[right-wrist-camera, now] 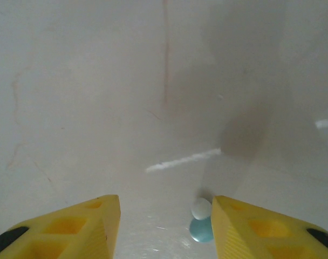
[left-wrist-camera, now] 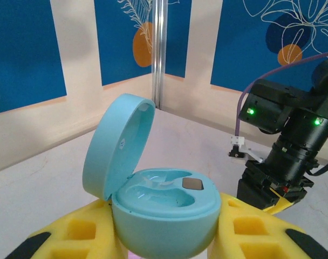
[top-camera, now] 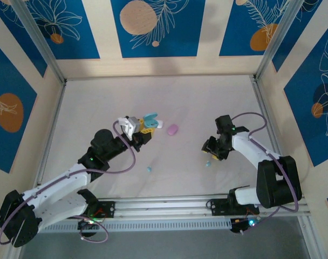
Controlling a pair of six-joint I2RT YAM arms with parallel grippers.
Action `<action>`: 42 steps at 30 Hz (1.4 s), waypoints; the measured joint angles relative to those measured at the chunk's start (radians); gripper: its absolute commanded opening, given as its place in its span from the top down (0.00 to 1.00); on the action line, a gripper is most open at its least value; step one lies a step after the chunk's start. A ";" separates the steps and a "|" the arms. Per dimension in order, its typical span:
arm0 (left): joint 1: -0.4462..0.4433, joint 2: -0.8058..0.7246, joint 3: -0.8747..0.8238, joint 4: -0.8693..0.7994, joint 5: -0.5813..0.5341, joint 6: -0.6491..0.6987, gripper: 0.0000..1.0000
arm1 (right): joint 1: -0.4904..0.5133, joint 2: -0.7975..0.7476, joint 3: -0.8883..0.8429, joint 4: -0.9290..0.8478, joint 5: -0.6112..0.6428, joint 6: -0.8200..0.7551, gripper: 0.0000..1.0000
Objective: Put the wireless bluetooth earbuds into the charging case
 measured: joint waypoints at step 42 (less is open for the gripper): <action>0.000 -0.039 -0.013 0.020 0.006 0.000 0.69 | 0.151 0.024 -0.066 0.029 -0.022 0.112 0.50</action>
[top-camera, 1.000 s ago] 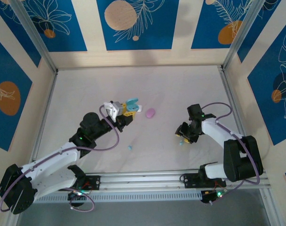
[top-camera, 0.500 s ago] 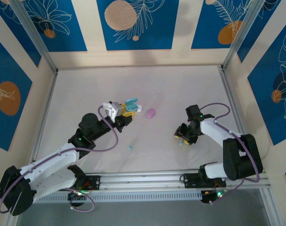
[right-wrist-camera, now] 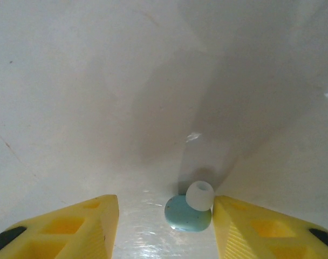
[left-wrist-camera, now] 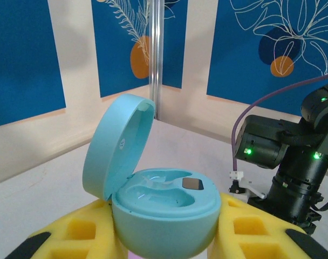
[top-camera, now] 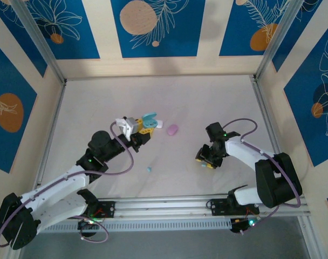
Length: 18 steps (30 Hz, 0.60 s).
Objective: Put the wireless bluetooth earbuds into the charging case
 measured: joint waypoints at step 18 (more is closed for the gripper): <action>0.000 -0.007 0.000 -0.003 -0.005 0.000 0.69 | 0.097 0.000 0.077 -0.004 -0.116 0.019 0.51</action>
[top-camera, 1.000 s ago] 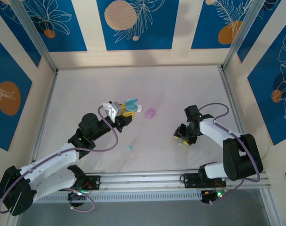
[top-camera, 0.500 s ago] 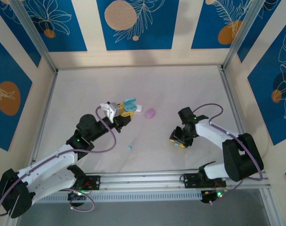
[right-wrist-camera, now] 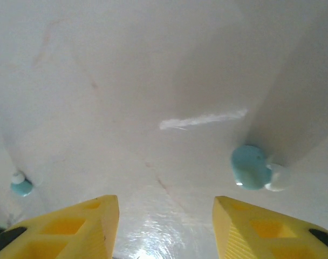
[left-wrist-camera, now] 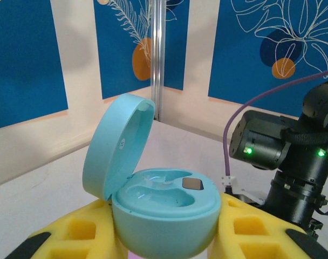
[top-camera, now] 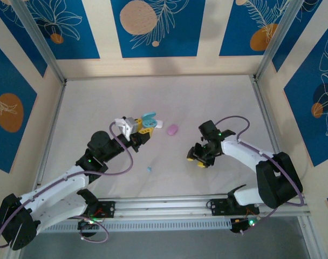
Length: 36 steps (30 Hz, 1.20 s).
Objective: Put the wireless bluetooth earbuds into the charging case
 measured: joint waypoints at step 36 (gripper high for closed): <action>0.000 -0.011 0.000 -0.028 -0.018 0.000 0.69 | 0.068 0.310 0.216 -0.250 0.256 -0.403 0.68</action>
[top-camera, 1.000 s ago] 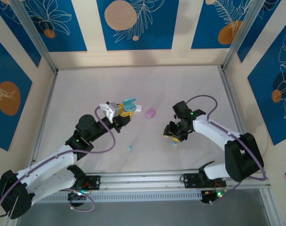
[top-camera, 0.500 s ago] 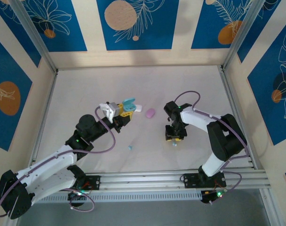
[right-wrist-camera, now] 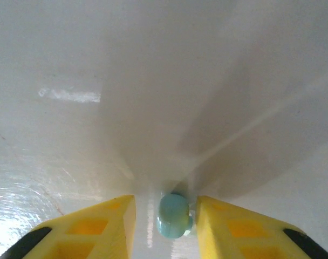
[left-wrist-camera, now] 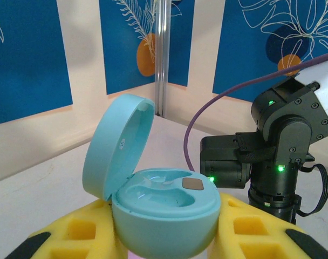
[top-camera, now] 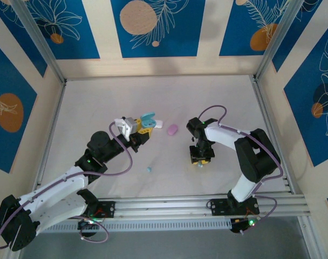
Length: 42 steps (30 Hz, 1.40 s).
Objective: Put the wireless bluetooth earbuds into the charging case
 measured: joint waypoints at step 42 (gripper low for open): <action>0.000 0.000 0.000 -0.023 -0.004 0.000 0.69 | -0.027 -0.147 0.004 0.045 -0.100 0.029 0.83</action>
